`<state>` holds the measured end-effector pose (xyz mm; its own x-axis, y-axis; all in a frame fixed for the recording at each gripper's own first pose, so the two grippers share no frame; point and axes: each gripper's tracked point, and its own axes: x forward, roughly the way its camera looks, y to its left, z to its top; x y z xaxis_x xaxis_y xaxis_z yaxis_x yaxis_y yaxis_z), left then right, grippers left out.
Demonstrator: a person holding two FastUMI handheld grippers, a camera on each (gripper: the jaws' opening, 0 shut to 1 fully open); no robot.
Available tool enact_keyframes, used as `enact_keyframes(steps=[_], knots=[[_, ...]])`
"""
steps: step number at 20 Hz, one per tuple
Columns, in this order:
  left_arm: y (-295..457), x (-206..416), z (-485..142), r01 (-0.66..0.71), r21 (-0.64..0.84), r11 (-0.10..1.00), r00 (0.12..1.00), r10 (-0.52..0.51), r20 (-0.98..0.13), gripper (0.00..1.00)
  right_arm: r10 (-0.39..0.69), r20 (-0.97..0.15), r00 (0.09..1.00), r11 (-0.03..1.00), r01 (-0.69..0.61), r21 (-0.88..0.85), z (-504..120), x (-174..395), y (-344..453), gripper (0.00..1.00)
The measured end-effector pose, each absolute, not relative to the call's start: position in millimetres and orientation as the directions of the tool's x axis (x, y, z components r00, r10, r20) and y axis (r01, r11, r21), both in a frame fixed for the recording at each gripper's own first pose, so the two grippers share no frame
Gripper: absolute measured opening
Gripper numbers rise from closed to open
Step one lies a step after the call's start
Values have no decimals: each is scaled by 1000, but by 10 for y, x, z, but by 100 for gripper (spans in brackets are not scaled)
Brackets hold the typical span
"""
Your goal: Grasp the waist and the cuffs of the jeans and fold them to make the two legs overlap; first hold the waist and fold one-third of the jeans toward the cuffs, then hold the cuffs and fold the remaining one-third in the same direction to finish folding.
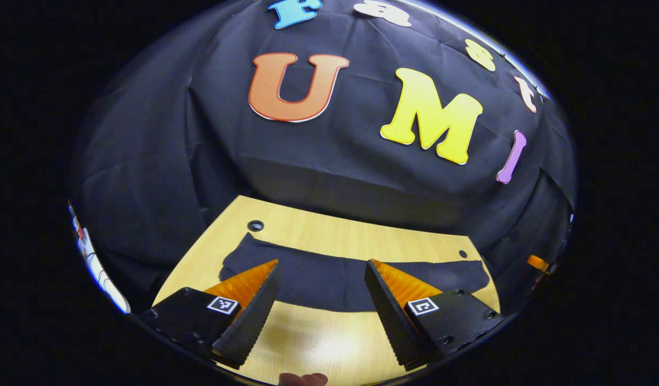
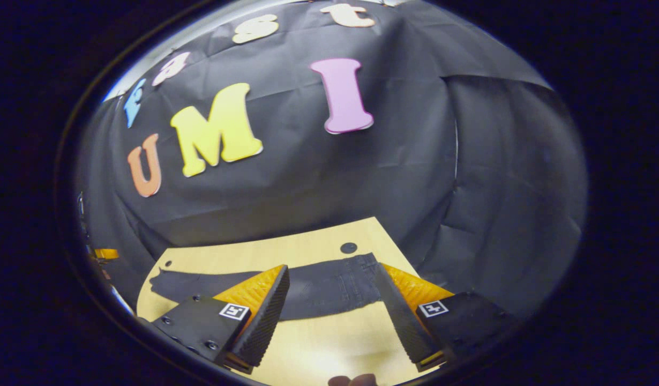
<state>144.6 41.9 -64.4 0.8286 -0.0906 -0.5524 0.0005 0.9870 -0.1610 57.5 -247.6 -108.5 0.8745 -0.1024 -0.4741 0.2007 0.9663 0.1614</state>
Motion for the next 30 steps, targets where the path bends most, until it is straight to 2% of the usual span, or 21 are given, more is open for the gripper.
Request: enact_keyframes(steps=[4,9,10,11,12,15,16,17,25,26,30], knots=[[302,1105,-488,-44,-83,996,901,3,-434,98,-127,-404,906,982,173,80,-922,263,-2300,98],[-105,1054,-183,17,-57,998,947,-34,-321,98,-168,-380,910,973,216,85,-1045,182,-2418,98],[-187,1052,-154,33,-54,998,946,-49,-322,98,-173,-391,904,971,222,84,-1151,202,-2507,98],[-260,1056,-151,42,-55,998,943,-58,-327,98,-170,-400,901,970,225,96,-1237,252,-2563,93],[-334,1072,-150,51,-60,997,939,-69,-338,98,-169,-412,895,966,233,109,-1341,301,-2613,98],[-518,1078,-122,70,-68,995,931,-90,-353,99,-182,-443,878,950,272,150,-1706,504,-2796,98],[-561,1075,-120,75,-61,995,929,-92,-357,98,-186,-453,872,945,285,160,-1834,571,-2847,93],[-595,1074,-125,80,-51,996,927,-93,-362,98,-187,-462,867,942,292,167,-1937,620,-2895,93],[-784,1031,-213,36,-64,997,902,-60,-427,98,-199,-544,815,905,365,217,-2989,1337,-3396,93],[-793,1031,-229,29,-61,998,898,-52,-437,99,-202,-556,806,903,373,212,-3126,1411,-3448,98],[-779,1040,-246,9,-39,999,891,-26,-453,99,-197,-591,782,898,386,212,-3484,1602,-3543,98]])
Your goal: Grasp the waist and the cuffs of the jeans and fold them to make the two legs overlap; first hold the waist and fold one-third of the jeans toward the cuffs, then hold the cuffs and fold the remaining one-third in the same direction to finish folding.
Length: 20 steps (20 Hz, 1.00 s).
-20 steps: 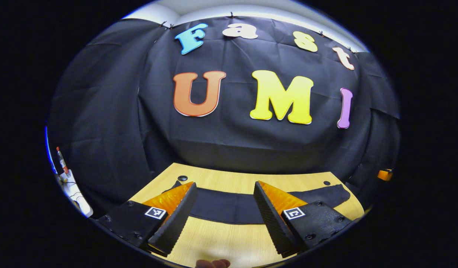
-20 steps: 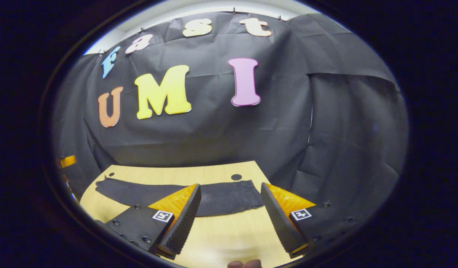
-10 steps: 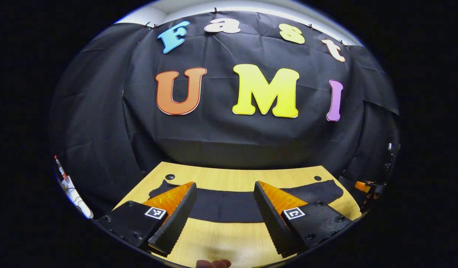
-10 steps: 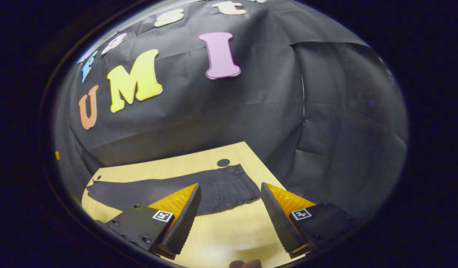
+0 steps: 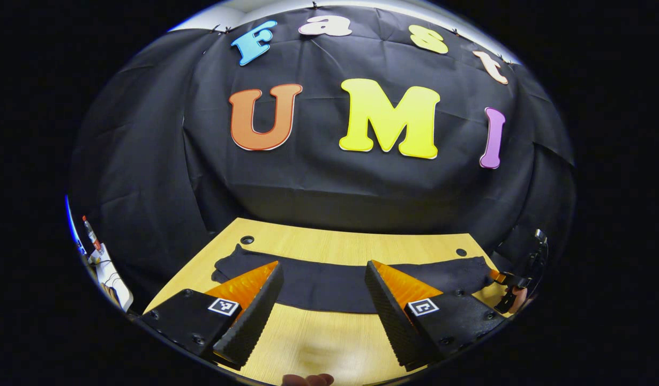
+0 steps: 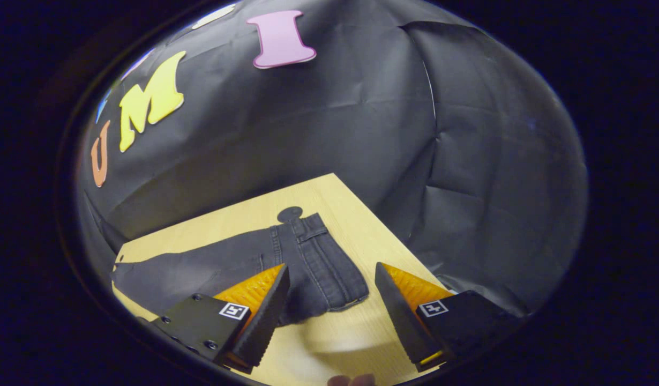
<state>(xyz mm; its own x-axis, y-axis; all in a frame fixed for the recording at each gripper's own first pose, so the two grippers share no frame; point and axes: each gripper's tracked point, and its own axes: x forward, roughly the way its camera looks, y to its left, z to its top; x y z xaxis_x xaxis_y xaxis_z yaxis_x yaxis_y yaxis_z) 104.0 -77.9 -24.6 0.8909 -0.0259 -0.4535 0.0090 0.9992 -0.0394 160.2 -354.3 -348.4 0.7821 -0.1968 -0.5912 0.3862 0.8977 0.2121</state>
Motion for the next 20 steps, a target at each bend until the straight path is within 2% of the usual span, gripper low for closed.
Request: enact_keyframes(steps=[6,7,8,10,11,13,14,17,18,19,20], knots=[[-729,1088,-320,-39,-62,997,876,4,-483,99,-168,-618,768,897,379,228,-3761,1667,-3520,96],[-730,1094,-337,-44,-69,997,872,5,-489,98,-166,-620,767,901,374,221,-3768,1670,-3519,100],[-722,1095,-361,-47,-75,996,869,4,-495,99,-167,-619,767,901,373,220,-3760,1652,-3521,88],[-733,1097,-374,-50,-85,995,866,1,-499,99,-164,-623,765,901,374,221,-3763,1658,-3521,87],[-730,1101,-377,-52,-87,995,865,2,-501,98,-136,-626,768,896,364,252,-3761,1670,-3461,90],[-725,1077,-373,-55,-99,994,866,-2,-500,99,-141,-638,757,904,362,229,-3793,1710,-3427,65],[-716,1073,-374,-55,-107,993,866,-6,-501,99,-136,-645,752,905,359,227,-3819,1698,-3388,67],[-650,1049,-369,-68,-124,990,869,-2,-495,99,-142,-661,737,885,393,249,-3777,1697,-3404,41],[-613,1034,-356,-72,-127,989,870,0,-493,99,-162,-655,738,879,410,245,-3723,1730,-3427,35],[-565,1021,-345,-77,-129,989,871,4,-490,99,-174,-641,747,880,410,239,-3642,1720,-3421,23],[-512,996,-333,-81,-130,988,876,8,-483,99,-185,-639,747,881,414,228,-3611,1722,-3400,16]])
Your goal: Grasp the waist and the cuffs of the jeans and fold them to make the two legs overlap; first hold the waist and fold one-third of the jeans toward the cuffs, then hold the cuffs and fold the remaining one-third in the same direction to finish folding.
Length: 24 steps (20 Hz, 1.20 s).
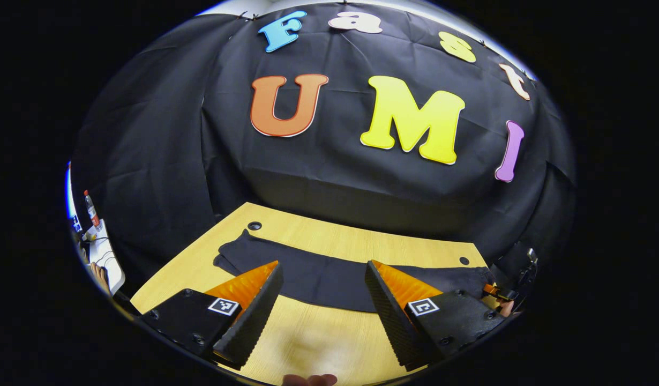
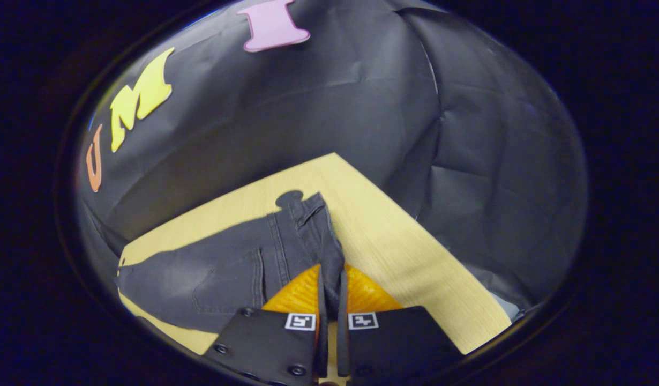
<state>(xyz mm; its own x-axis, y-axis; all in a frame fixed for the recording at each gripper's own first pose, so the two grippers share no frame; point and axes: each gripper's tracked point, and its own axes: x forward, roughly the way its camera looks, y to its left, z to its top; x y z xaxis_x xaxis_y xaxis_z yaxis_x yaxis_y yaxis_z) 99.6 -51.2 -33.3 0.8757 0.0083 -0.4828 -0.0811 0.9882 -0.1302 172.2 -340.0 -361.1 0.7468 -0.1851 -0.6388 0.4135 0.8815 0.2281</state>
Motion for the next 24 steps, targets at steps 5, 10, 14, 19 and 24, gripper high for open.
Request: enact_keyframes(steps=[5,10,14,19,24], knots=[[-146,887,-287,-121,-150,981,889,40,-456,99,-203,-634,746,896,403,188,-3223,1621,-3351,1],[207,815,-336,-151,-192,970,897,53,-439,99,-203,-574,793,923,352,159,-2519,1558,-3017,1],[481,790,-334,-159,-221,962,911,57,-408,98,-178,-530,829,939,304,159,-1963,1613,-2444,1],[811,764,-453,-188,-277,942,914,65,-401,98,-98,-485,869,981,167,100,-1447,1747,-1504,1],[1135,754,-457,-172,-254,952,927,69,-368,99,18,-443,896,994,32,105,-1114,1854,-360,1]])
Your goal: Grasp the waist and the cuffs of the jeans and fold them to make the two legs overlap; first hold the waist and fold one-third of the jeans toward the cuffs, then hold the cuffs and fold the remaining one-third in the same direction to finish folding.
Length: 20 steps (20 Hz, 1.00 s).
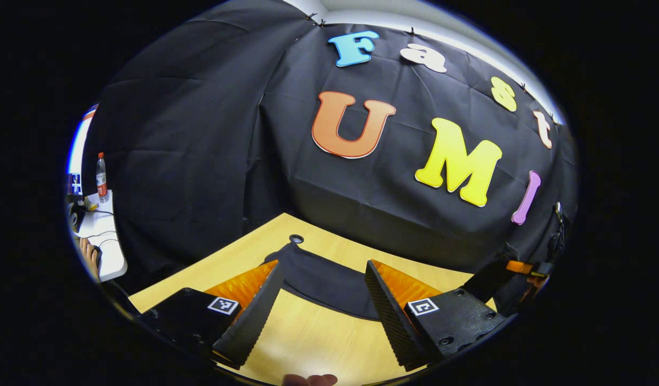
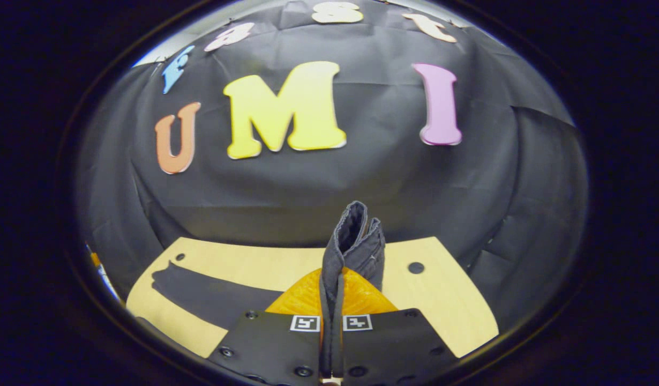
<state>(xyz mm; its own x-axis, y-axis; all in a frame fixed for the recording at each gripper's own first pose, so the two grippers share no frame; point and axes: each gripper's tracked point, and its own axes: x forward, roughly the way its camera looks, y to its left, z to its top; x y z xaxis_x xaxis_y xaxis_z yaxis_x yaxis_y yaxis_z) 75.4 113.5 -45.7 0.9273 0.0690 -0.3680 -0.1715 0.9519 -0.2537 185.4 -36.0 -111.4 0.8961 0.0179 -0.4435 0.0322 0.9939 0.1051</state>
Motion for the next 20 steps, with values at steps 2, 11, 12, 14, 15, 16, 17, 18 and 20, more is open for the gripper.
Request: enact_keyframes(steps=[2,11,12,14,15,16,17,18,20], knots=[[1278,735,-452,-158,-214,964,932,73,-354,99,69,-431,900,994,-24,110,-1080,1927,117,1],[1860,555,-393,-184,-173,968,935,119,-334,98,193,-528,827,980,-184,70,-1970,2044,1821,1],[1938,525,-413,-196,-173,965,932,129,-339,98,192,-547,815,979,-194,54,-2148,2037,1959,1],[2075,472,-462,-221,-181,958,924,146,-353,98,184,-590,786,977,-211,24,-2494,2060,2150,0],[2137,458,-501,-234,-184,955,919,155,-363,98,176,-609,773,976,-218,5,-2664,2070,2228,0],[2198,442,-543,-246,-188,951,914,162,-373,98,169,-627,760,975,-223,-8,-2833,2071,2312,0],[2249,430,-575,-259,-190,947,909,172,-379,98,160,-647,746,973,-228,-23,-2980,2073,2386,0],[2299,417,-608,-271,-191,943,905,182,-386,98,153,-656,739,969,-242,-47,-3086,2101,2418,1],[2370,409,-641,-290,-200,936,898,194,-395,98,137,-670,729,957,-272,-101,-3267,2083,2512,1]])
